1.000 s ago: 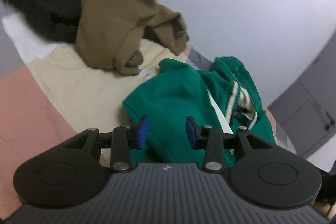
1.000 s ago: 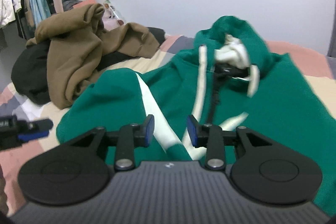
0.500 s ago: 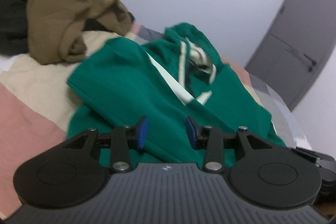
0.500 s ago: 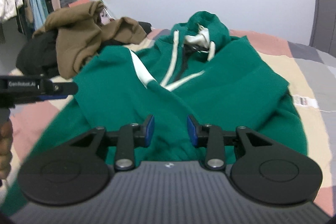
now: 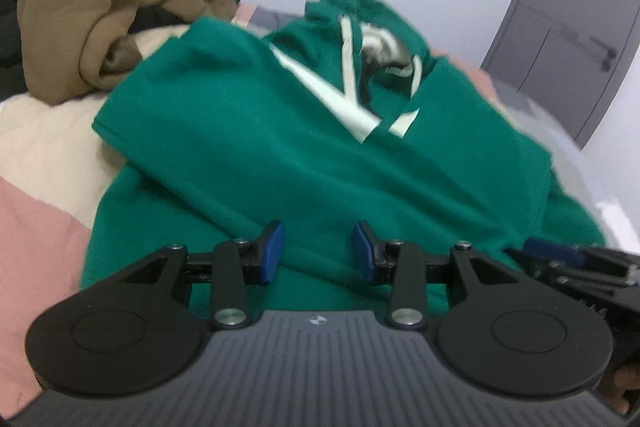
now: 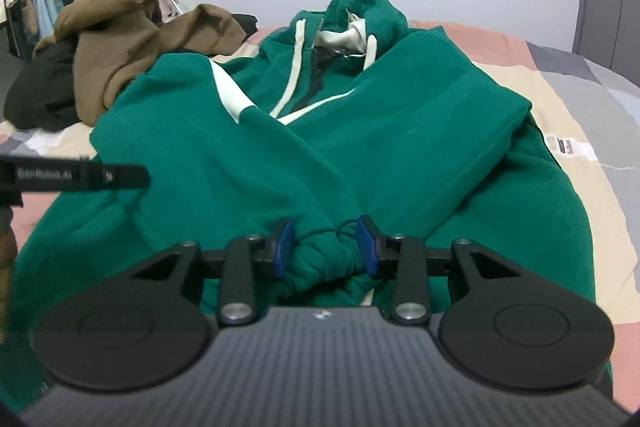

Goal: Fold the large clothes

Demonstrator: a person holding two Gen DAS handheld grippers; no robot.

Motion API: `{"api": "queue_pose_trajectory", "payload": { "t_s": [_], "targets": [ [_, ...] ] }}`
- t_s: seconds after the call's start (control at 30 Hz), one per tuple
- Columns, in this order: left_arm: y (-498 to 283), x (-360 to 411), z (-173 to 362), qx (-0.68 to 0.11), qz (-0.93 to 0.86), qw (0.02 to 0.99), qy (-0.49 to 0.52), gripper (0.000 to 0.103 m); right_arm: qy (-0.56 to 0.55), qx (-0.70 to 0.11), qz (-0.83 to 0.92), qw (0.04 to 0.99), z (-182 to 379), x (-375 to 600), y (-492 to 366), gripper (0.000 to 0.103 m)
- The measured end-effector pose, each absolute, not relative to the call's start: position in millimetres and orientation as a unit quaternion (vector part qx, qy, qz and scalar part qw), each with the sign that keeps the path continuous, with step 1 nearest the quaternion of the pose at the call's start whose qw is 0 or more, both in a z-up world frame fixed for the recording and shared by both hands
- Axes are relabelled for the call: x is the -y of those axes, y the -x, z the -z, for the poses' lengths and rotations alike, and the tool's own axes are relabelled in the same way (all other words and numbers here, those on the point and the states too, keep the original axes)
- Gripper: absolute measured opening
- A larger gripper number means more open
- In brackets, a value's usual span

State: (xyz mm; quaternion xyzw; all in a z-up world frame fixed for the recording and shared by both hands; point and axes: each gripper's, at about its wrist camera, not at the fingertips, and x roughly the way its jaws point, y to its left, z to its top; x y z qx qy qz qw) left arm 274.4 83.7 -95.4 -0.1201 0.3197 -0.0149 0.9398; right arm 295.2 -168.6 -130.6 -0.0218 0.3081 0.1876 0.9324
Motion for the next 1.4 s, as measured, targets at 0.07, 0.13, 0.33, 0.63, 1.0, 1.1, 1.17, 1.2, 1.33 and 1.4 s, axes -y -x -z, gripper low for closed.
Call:
{"api": "queue_pose_trajectory", "payload": {
  "t_s": [0.07, 0.13, 0.33, 0.63, 1.0, 1.1, 1.17, 1.2, 1.33, 1.4],
  "targets": [
    [-277, -82, 102, -0.329, 0.012, 0.938, 0.113, 0.044, 0.02, -0.311, -0.182, 0.933, 135, 170, -296, 0.039],
    [-278, -80, 105, -0.331, 0.009, 0.938, 0.107, 0.044, 0.018, -0.312, -0.179, 0.933, 137, 171, -296, 0.039],
    [-273, -81, 99, -0.33, 0.007, 0.937, 0.111, 0.044, 0.001, -0.316, -0.18, 0.932, 132, 175, -297, 0.039],
    [-257, -84, 56, -0.292, 0.02, 0.945, 0.146, 0.056, -0.04, -0.274, -0.189, 0.942, 90, 190, -284, 0.044],
    [-393, -114, 32, -0.296, 0.003, 0.94, 0.17, 0.059, -0.051, -0.246, -0.214, 0.944, 56, 187, -385, 0.075],
    [-454, -127, 32, -0.285, 0.005, 0.94, 0.19, 0.059, -0.042, -0.248, -0.199, 0.947, 65, 179, -449, 0.075],
    [-495, -131, 35, -0.285, 0.012, 0.936, 0.205, 0.059, -0.045, -0.248, -0.184, 0.95, 72, 175, -495, 0.075],
    [-514, -134, 35, -0.283, 0.017, 0.935, 0.214, 0.059, -0.051, -0.252, -0.179, 0.95, 76, 175, -517, 0.075],
    [-587, -144, 40, -0.267, 0.032, 0.932, 0.244, 0.059, -0.098, -0.258, -0.168, 0.947, 87, 172, -604, 0.075],
    [-620, -149, 43, -0.271, 0.037, 0.928, 0.255, 0.059, -0.111, -0.257, -0.161, 0.946, 92, 169, -641, 0.075]
  ]
}}
